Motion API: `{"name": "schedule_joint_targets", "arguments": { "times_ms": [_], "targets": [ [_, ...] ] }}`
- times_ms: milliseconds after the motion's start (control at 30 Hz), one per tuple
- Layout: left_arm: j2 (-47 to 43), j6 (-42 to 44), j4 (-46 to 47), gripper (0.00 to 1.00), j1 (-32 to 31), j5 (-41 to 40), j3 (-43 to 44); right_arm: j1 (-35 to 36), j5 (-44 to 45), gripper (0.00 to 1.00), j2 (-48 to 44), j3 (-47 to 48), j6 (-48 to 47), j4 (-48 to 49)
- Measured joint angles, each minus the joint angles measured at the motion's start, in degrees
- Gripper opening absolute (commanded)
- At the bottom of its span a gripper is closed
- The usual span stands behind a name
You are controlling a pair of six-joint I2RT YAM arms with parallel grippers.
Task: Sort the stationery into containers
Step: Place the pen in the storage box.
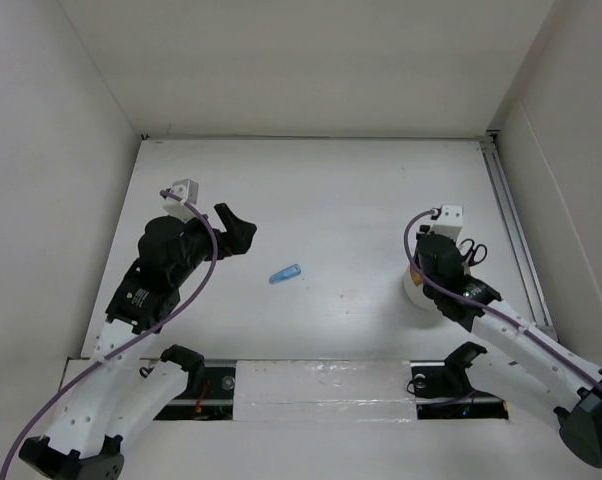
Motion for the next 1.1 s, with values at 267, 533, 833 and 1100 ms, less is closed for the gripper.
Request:
{"name": "schedule_joint_targets", "arguments": {
  "times_ms": [267,533,833,1100],
  "targets": [
    [-0.2,0.0,0.0,1.0,0.0,0.0,0.0,0.0,0.0,0.03,1.2,1.3,0.8,-1.3],
    [-0.1,0.0,0.0,1.0,0.0,0.0,0.0,0.0,0.2,0.04,2.2,1.8,1.1,-1.9],
    [-0.1,0.0,0.0,1.0,0.0,0.0,0.0,0.0,0.2,0.16,2.7,1.9,1.1,-2.4],
    [-0.1,0.0,0.0,1.0,0.0,0.0,0.0,0.0,0.2,0.26,3.0,2.1,1.5,-2.4]
  ]
}}
